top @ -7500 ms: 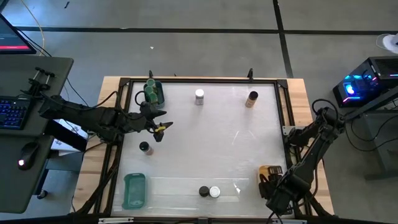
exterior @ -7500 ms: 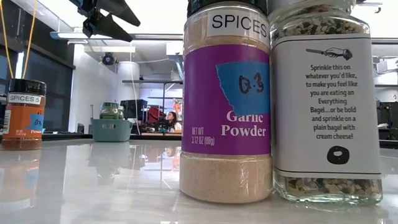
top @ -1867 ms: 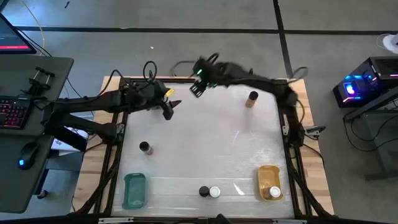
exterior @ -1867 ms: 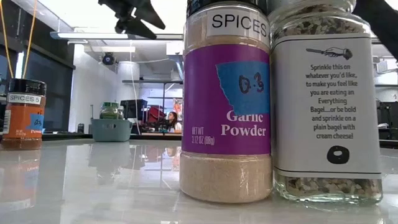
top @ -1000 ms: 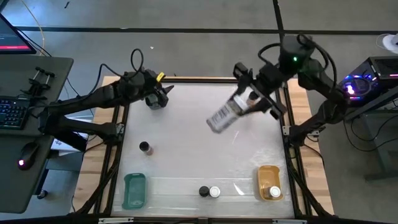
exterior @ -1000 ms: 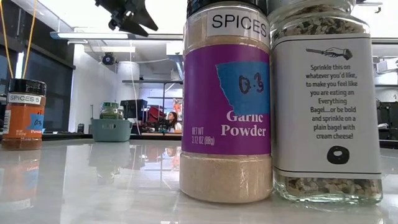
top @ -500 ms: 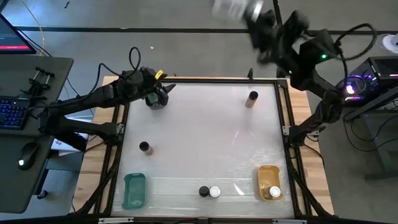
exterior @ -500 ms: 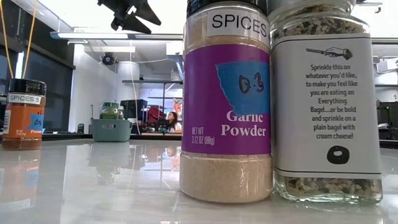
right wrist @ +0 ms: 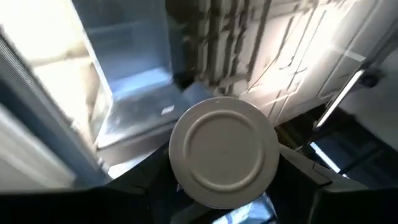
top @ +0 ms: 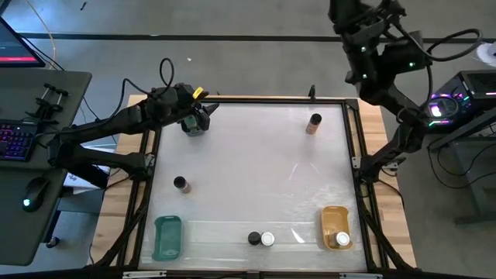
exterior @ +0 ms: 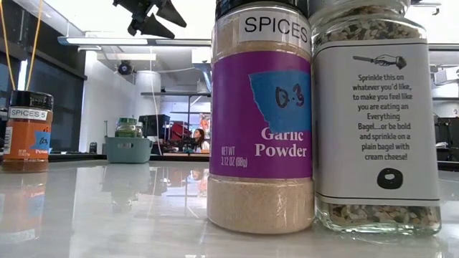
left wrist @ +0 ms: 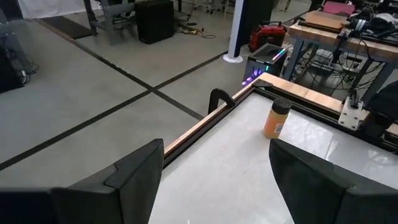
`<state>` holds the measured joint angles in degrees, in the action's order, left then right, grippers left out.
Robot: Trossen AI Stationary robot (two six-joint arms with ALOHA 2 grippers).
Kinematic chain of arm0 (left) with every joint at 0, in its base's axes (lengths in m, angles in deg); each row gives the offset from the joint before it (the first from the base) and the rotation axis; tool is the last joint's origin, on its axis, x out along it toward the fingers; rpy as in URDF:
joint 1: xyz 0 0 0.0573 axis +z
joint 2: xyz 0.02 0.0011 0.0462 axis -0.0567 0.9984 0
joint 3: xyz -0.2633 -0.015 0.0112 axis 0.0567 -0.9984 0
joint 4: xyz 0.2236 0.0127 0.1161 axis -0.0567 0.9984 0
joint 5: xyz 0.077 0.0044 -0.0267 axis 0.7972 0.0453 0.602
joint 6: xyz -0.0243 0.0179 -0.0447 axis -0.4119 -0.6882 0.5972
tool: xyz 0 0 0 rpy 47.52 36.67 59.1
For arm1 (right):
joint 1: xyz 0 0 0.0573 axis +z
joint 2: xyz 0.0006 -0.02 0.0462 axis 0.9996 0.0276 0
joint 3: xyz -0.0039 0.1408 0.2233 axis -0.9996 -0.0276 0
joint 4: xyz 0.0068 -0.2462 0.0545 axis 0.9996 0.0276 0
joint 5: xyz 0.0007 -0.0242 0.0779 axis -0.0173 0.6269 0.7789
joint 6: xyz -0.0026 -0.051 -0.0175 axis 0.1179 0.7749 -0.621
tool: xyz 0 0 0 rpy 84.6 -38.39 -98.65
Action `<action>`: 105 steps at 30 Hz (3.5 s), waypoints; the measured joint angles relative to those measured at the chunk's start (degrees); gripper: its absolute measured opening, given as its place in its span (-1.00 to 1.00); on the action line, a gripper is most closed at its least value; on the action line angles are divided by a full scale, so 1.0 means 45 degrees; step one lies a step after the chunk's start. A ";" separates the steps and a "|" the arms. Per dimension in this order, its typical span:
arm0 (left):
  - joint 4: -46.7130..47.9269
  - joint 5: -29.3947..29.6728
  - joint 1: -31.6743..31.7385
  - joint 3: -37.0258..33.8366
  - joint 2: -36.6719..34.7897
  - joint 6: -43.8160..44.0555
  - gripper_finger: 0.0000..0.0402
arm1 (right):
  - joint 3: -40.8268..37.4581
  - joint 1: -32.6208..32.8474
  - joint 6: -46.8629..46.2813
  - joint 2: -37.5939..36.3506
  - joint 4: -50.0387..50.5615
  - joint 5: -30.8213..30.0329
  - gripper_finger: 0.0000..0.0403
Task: Sort spices by type
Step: Put the top white seasoning bottle into the yellow bin
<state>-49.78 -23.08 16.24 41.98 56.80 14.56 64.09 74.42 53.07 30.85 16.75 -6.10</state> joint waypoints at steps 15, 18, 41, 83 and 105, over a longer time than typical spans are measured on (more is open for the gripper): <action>0.1026 0.0019 0.0015 -0.0005 0.0000 -0.2012 0.38 | 0.0000 0.0664 0.0836 -0.0333 1.3267 0.6461 -0.03; 0.1066 0.0019 0.0015 -0.0005 0.0000 -0.2782 0.38 | 0.0000 0.1331 -0.0522 -0.0212 1.7746 0.5277 -0.03; 0.1107 -0.0758 0.0024 -0.0010 0.0102 -0.2576 0.38 | -0.8076 0.8488 -1.5154 -0.0912 2.4859 0.3954 -0.03; 0.0607 -0.0633 0.0024 -0.0010 0.0146 -0.1209 0.38 | -0.9763 1.5624 -2.3480 0.2161 2.3611 0.0747 -0.03; 0.0641 -0.0636 0.0019 0.0000 0.0141 -0.1248 0.38 | -1.0860 1.5698 -2.2730 0.1521 2.1082 0.1213 0.31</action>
<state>-46.90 -25.95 16.32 41.98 57.44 8.94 15.22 145.06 -49.22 37.70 111.62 -0.64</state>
